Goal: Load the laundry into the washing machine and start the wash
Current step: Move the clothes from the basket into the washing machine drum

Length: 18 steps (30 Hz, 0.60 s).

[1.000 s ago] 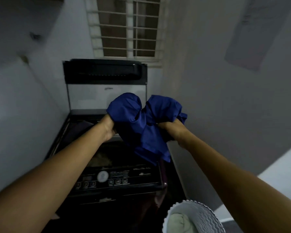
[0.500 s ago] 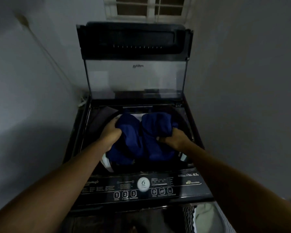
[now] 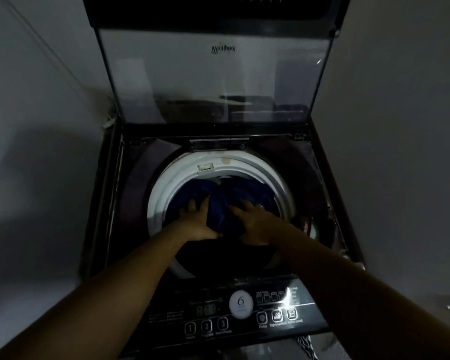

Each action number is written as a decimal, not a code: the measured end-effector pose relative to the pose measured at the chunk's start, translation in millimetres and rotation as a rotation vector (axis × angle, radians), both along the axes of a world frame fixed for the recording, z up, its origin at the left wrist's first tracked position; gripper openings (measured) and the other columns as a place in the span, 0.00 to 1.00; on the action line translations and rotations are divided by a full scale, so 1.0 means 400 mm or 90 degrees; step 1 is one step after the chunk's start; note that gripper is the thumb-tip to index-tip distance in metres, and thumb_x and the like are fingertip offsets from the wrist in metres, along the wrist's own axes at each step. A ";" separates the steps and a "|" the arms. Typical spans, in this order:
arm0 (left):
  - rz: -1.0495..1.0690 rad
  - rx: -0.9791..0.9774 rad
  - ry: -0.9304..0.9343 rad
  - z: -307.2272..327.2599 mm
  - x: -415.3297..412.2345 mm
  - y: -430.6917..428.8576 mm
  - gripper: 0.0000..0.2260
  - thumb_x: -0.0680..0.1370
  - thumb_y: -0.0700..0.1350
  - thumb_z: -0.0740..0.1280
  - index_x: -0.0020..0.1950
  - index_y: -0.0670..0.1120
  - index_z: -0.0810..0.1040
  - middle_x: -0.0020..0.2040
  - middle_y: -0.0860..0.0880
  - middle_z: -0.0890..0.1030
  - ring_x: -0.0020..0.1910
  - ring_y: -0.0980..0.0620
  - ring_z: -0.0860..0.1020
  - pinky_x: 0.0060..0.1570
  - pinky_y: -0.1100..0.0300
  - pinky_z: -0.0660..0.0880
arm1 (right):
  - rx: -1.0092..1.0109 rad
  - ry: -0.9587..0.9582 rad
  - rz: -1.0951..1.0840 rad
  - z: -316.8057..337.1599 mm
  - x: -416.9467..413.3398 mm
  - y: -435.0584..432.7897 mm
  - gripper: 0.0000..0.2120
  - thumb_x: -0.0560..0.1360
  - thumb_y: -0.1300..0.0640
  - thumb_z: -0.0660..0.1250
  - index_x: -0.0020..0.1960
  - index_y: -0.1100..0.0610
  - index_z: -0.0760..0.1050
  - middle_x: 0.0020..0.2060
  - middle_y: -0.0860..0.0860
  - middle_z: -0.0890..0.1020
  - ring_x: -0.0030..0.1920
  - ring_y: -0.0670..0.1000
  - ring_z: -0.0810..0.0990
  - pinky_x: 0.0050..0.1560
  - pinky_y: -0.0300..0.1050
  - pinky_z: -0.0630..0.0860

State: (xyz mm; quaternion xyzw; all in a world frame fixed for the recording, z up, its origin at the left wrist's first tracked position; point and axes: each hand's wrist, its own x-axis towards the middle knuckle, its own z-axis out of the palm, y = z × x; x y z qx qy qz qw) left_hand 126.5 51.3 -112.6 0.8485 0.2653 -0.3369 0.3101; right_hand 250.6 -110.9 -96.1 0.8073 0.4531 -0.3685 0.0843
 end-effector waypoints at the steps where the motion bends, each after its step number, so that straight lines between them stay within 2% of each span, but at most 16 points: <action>1: 0.006 -0.005 0.028 -0.021 0.007 0.004 0.57 0.68 0.68 0.71 0.78 0.59 0.30 0.81 0.44 0.37 0.80 0.36 0.45 0.77 0.40 0.50 | -0.041 -0.002 0.011 -0.026 -0.002 0.002 0.44 0.78 0.42 0.69 0.83 0.45 0.44 0.82 0.57 0.46 0.79 0.70 0.50 0.76 0.68 0.58; 4: 0.033 -0.005 0.105 -0.093 0.022 0.026 0.57 0.72 0.65 0.72 0.79 0.48 0.29 0.81 0.40 0.37 0.80 0.37 0.45 0.78 0.43 0.49 | -0.133 0.004 -0.009 -0.107 0.014 0.008 0.43 0.80 0.49 0.67 0.83 0.46 0.42 0.82 0.55 0.41 0.79 0.71 0.48 0.75 0.69 0.59; 6: 0.030 -0.009 0.141 -0.129 0.023 0.035 0.52 0.77 0.58 0.70 0.79 0.45 0.30 0.81 0.39 0.40 0.80 0.37 0.48 0.78 0.44 0.51 | -0.192 0.038 -0.037 -0.154 0.038 0.012 0.43 0.82 0.52 0.66 0.83 0.48 0.39 0.82 0.57 0.37 0.80 0.70 0.45 0.76 0.67 0.58; 7: 0.029 -0.011 0.162 -0.154 0.028 0.039 0.49 0.79 0.55 0.69 0.80 0.44 0.32 0.81 0.38 0.44 0.79 0.37 0.51 0.77 0.45 0.54 | -0.216 0.056 -0.051 -0.178 0.052 0.015 0.42 0.82 0.50 0.65 0.83 0.49 0.38 0.81 0.57 0.37 0.80 0.69 0.45 0.77 0.66 0.56; 10: -0.026 0.002 0.228 -0.181 0.059 0.046 0.40 0.81 0.51 0.66 0.82 0.43 0.42 0.79 0.37 0.56 0.76 0.37 0.61 0.75 0.46 0.61 | -0.284 0.089 -0.100 -0.185 0.083 0.033 0.39 0.84 0.45 0.60 0.83 0.54 0.39 0.82 0.60 0.44 0.81 0.65 0.49 0.78 0.59 0.53; 14: -0.091 0.006 0.244 -0.161 0.101 0.065 0.33 0.83 0.48 0.64 0.81 0.41 0.51 0.78 0.38 0.60 0.75 0.39 0.63 0.74 0.49 0.63 | -0.326 0.118 -0.139 -0.141 0.097 0.067 0.32 0.84 0.48 0.60 0.82 0.60 0.52 0.80 0.62 0.58 0.79 0.63 0.59 0.75 0.54 0.59; 18: -0.022 0.021 0.230 -0.155 0.073 0.069 0.37 0.82 0.49 0.65 0.82 0.43 0.45 0.80 0.38 0.57 0.77 0.38 0.61 0.74 0.47 0.62 | -0.314 0.139 -0.182 -0.150 0.094 0.033 0.33 0.83 0.46 0.62 0.82 0.58 0.55 0.79 0.61 0.62 0.78 0.63 0.62 0.75 0.54 0.61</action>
